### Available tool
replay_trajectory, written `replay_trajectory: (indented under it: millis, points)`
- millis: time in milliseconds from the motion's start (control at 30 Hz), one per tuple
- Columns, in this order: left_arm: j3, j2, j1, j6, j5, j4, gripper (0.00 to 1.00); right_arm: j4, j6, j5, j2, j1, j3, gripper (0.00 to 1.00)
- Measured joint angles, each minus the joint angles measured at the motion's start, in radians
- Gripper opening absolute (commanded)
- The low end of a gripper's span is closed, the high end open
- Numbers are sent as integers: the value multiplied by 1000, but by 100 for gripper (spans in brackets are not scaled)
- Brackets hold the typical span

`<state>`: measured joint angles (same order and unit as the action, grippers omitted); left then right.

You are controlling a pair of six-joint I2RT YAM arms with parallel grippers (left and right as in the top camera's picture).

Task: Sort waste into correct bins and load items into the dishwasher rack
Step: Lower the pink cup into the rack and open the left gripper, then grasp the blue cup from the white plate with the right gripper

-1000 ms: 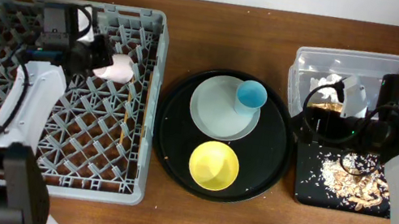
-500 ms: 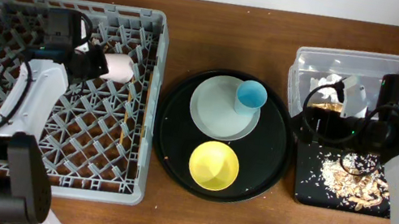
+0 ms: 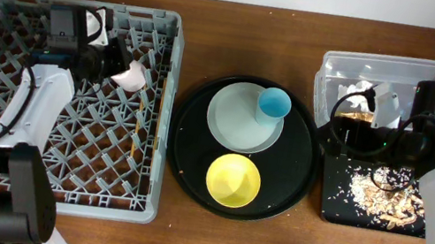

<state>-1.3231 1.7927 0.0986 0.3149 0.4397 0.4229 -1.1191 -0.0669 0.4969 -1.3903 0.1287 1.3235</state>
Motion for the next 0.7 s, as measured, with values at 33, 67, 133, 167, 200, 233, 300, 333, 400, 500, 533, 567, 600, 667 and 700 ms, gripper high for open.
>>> replay_trajectory:
  millis: [33, 67, 133, 167, 200, 233, 300, 333, 400, 500, 533, 567, 600, 667, 700]
  points:
    - [0, 0, 0, 0, 5, -1, 1, 0, 0, 0, 0, 0, 0, 99]
    - [0, 0, 0, 0, 24, -4, 2, 0, 0, 0, 0, 0, 0, 99]
    - [0, 0, 0, 0, 40, -22, 10, 0, 0, 0, 0, 0, 0, 99]
    - [0, -2, 0, 0, 43, -23, 19, 0, 0, 0, 0, 0, 0, 99]
    - [0, -8, 0, 2, 44, -21, 33, 0, 0, 0, 0, 0, 0, 99]
    - [0, -22, 0, 10, 45, -17, 61, 0, 0, 0, 0, 0, 0, 99]
    - [0, -125, 0, 6, 51, -11, 99, 0, -1, 0, 0, 0, 0, 99]
    - [0, -168, 0, 8, 51, 3, 99, -1, 0, 0, 0, 0, 0, 99]
    - [-3, -261, 0, 10, 56, 26, 99, 5, 0, 0, 0, 0, 0, 99]
    - [-4, -280, 0, 10, 59, 54, 99, 50, 0, 1, 0, 0, -1, 99]
    - [-4, -278, 0, 11, 58, 66, 99, 50, 0, 21, 0, 0, -1, 99]
    - [-4, -278, 0, 10, 58, 67, 99, 48, 0, 56, 0, 0, -1, 98]
    - [-4, -278, 0, 10, 58, 67, 99, 47, 0, 109, 0, 0, -1, 81]
    - [-4, -278, 0, 10, 58, 67, 99, 55, 3, 206, 0, -10, -1, 66]
    - [-4, -278, 0, 10, 59, 68, 99, 71, 3, 243, 0, -41, -1, 63]
